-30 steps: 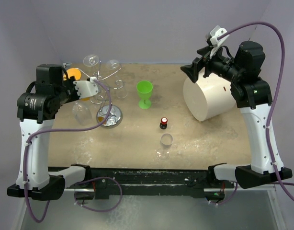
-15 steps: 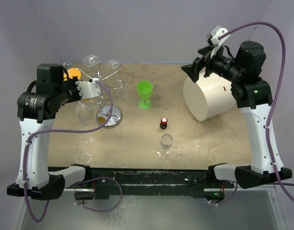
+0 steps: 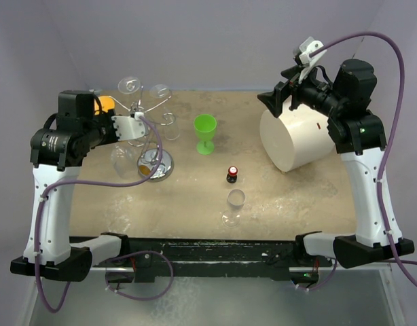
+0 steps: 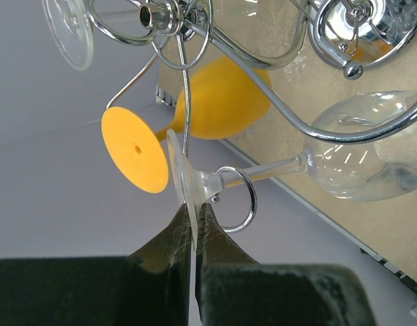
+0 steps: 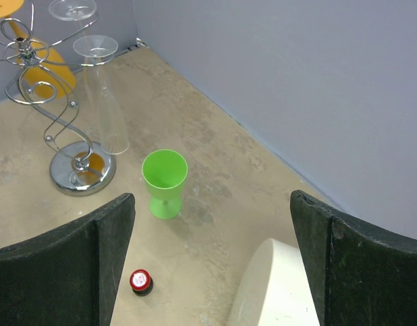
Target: Place the wine glass upside down on the wine glass rack
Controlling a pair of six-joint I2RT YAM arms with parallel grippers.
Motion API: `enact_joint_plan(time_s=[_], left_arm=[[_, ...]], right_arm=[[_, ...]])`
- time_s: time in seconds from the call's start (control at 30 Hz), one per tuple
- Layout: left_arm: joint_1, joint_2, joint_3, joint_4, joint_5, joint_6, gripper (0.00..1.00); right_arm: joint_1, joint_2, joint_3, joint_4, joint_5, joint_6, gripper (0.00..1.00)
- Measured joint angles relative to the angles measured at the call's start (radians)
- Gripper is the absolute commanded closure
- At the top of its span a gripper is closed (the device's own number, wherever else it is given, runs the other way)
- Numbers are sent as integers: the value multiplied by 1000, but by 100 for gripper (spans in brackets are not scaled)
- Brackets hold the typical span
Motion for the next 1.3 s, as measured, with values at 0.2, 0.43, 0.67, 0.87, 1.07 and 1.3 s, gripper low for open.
enact_joint_plan(time_s=[0.2,0.43,0.67,0.87,1.07,1.3], left_arm=[[0,-3,-6,10,-1,1,89],[-1,-5,-13,10,0,0,83],[-1,-5,-14,10,2,-7,78],[-1,-5,-14,6,9,-19,70],[-1,-5,-14,1,19,-26,66],[-1,-5,-13,-3,21,-28,62]], right_arm=[[-5,0,-3,2,0,0,2],[-6,-1,-14,7,0,0,2],[-6,-1,-16,8,-2,0,2],[-6,-1,-16,8,-2,0,2],[-6,-1,-16,8,-2,0,1],[-6,-1,-16,8,-2,0,1]])
